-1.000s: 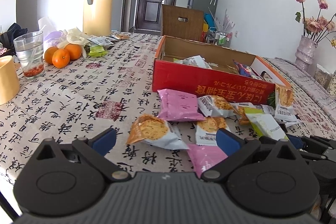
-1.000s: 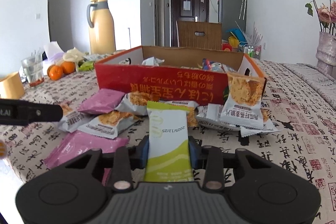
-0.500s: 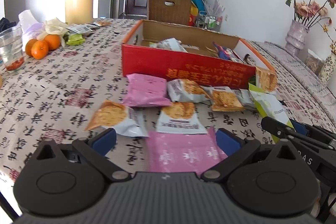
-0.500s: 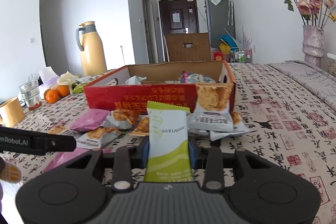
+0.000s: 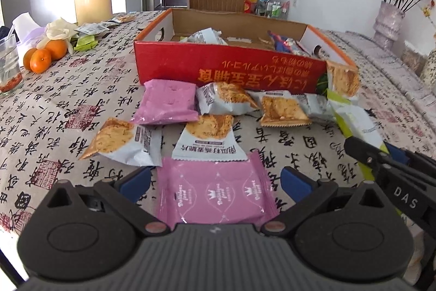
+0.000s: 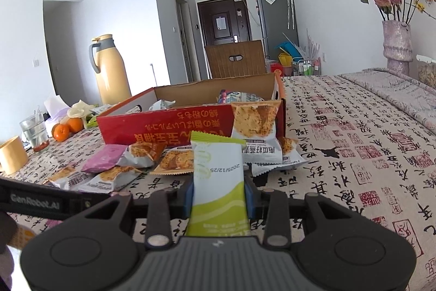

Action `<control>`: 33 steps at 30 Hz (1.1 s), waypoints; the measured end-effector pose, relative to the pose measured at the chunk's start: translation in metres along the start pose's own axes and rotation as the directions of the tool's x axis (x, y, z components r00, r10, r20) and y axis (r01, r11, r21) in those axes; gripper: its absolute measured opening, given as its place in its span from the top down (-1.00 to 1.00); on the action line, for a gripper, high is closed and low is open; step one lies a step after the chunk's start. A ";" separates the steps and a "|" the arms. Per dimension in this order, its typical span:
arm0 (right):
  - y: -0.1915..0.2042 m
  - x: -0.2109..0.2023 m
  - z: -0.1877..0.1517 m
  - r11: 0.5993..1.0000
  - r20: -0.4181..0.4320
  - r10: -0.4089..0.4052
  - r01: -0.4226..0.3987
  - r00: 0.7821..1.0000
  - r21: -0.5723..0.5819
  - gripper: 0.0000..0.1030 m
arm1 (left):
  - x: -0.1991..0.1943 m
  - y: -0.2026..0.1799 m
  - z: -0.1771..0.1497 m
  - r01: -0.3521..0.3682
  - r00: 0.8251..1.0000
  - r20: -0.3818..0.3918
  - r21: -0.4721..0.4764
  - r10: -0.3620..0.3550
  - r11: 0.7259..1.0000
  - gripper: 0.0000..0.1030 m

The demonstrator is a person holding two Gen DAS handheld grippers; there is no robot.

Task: Organize snacks
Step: 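Grasp the green-white bar with the right gripper while the left gripper grasps the pink packet, then lift both packets over the box and open both grippers to drop them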

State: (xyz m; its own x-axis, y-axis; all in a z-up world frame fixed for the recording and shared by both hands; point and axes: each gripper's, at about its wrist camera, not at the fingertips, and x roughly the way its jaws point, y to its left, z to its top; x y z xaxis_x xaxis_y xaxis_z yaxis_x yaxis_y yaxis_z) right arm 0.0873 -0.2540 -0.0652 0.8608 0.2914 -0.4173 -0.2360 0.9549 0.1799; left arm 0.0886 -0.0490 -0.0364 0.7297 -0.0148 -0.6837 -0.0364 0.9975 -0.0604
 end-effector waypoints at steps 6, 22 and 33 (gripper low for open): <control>-0.003 0.002 -0.002 1.000 -0.002 0.006 -0.006 1.000 0.011 0.32 | 0.010 -0.006 -0.004 -0.037 0.999 -0.037 0.010 0.037 0.999 -1.00; -0.001 0.000 -0.003 1.000 -0.003 0.013 -0.013 1.000 0.004 0.31 | 0.010 -0.010 -0.012 -0.062 0.998 -0.003 0.012 0.062 0.998 -0.57; 0.005 -0.008 -0.002 1.000 0.005 0.004 -0.004 1.000 -0.017 0.31 | -0.002 -0.004 -0.017 -0.017 0.999 0.030 0.016 0.017 1.000 -0.29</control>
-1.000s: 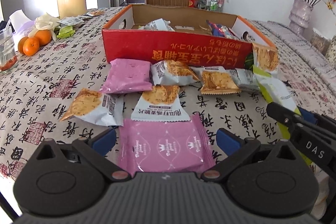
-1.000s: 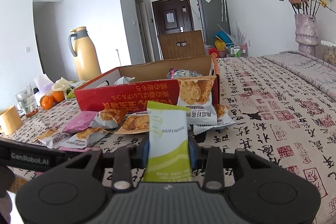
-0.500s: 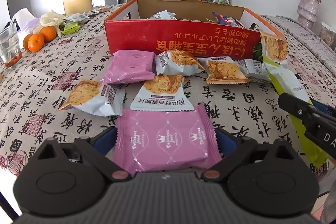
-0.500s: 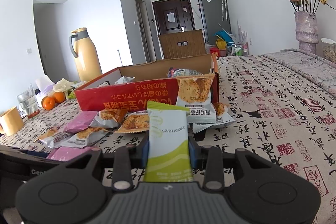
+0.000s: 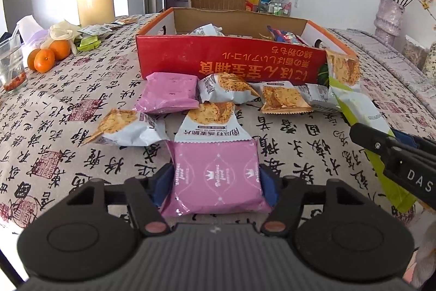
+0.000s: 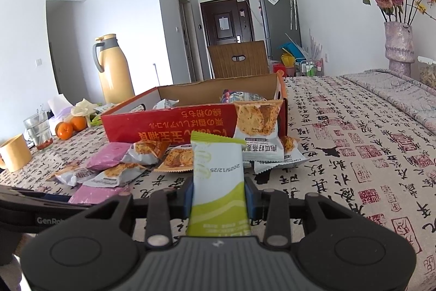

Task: Organize snacks
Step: 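Lift both packets over the box and open both grippers to drop them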

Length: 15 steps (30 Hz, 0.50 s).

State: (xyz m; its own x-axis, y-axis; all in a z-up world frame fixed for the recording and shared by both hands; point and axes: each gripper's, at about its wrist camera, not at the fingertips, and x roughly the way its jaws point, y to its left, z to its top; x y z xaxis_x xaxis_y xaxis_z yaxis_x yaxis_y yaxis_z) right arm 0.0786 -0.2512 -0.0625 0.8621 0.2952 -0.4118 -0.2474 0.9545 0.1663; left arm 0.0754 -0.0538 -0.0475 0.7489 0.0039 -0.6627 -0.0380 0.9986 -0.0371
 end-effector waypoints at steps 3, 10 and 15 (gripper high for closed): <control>0.003 -0.003 0.001 1.000 0.005 -0.004 0.004 1.000 -0.006 0.31 | -0.006 0.003 -0.001 0.017 1.000 0.021 -0.006 -0.016 1.000 -0.29; 0.007 -0.008 0.003 1.000 0.014 -0.008 0.008 1.000 -0.013 0.31 | -0.026 0.007 -0.004 0.052 0.995 0.085 0.007 -0.053 0.999 -0.29; 0.010 -0.009 0.005 1.000 0.017 -0.012 0.012 1.000 -0.020 0.31 | -0.037 0.010 -0.002 0.067 0.989 0.129 0.007 -0.068 0.998 -0.29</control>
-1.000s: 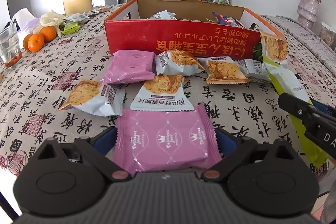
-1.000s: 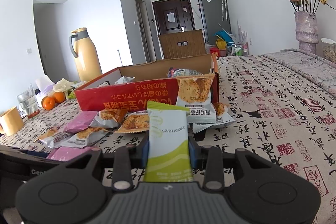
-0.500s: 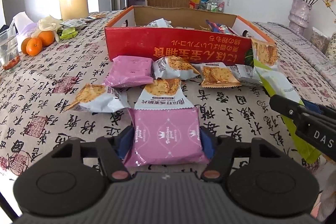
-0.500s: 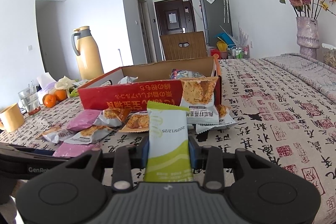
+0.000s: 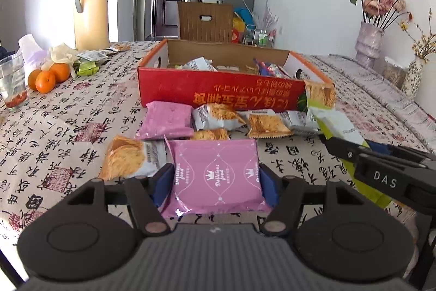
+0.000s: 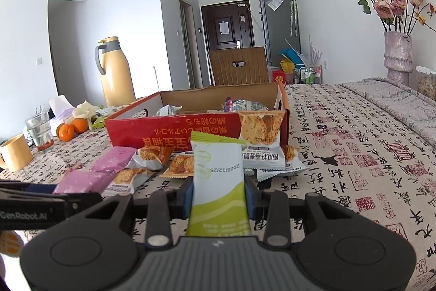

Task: Organize snacks
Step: 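Lift both packets over the box and open both grippers to drop them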

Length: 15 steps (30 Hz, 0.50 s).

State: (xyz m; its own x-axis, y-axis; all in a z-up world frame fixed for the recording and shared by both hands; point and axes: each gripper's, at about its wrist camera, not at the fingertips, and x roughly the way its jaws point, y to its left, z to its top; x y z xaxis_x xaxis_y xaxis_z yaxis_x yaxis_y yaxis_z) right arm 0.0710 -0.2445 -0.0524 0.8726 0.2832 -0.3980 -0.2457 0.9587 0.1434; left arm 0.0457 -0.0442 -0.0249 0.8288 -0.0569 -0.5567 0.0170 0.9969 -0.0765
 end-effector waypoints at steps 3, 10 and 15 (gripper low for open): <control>0.001 0.001 0.002 1.000 0.003 -0.002 0.002 1.000 -0.005 0.31 | -0.001 0.002 0.003 0.003 1.000 0.008 -0.005 -0.003 1.000 -0.29; 0.007 0.005 0.015 1.000 0.023 0.006 -0.006 1.000 -0.016 0.31 | -0.005 0.008 0.018 0.020 0.998 0.055 -0.013 -0.019 1.000 -0.30; 0.013 0.013 0.032 1.000 0.051 0.011 -0.010 0.999 -0.024 0.31 | -0.004 0.009 0.040 0.029 0.994 0.108 -0.012 -0.028 1.000 -0.30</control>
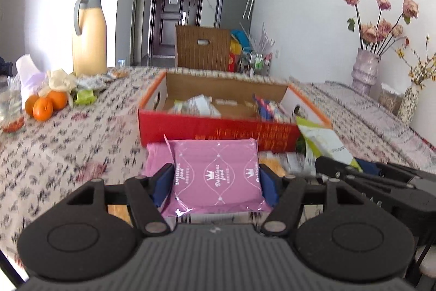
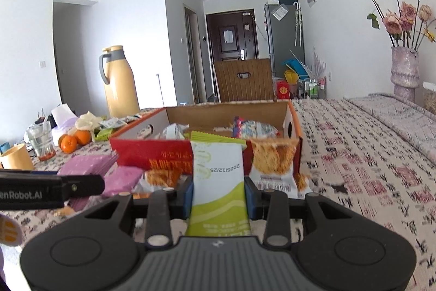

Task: Organize snacks
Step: 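Lift both packets over the box and open both grippers to drop them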

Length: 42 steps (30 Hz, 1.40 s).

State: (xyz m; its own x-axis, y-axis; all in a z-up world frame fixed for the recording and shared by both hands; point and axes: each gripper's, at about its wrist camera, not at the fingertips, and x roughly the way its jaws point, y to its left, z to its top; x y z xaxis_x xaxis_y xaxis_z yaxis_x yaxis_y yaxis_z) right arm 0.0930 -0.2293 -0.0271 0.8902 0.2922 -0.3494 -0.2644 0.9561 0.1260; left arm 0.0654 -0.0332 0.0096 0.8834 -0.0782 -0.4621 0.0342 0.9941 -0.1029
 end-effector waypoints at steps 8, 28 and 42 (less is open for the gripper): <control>0.001 0.022 0.037 1.000 0.053 -0.005 0.005 0.999 -0.002 0.31 | 0.016 0.003 0.040 0.009 0.997 0.074 0.000 -0.009 1.000 -0.30; 0.010 0.123 0.124 0.999 0.090 -0.026 0.024 0.996 0.021 0.31 | 0.099 0.030 0.129 0.015 0.993 0.120 -0.054 -0.009 0.998 -0.30; 0.001 0.195 0.119 0.997 0.038 -0.043 0.040 0.998 0.063 0.31 | 0.178 0.058 0.132 -0.026 0.998 0.053 -0.117 0.033 0.993 -0.30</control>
State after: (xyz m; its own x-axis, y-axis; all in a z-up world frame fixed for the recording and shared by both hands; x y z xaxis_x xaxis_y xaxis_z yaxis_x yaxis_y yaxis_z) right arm 0.3102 -0.1739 0.0156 0.9141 0.2500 -0.3191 -0.2041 0.9640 0.1703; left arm 0.2863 0.0200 0.0380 0.9075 -0.0415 -0.4180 -0.0440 0.9802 -0.1928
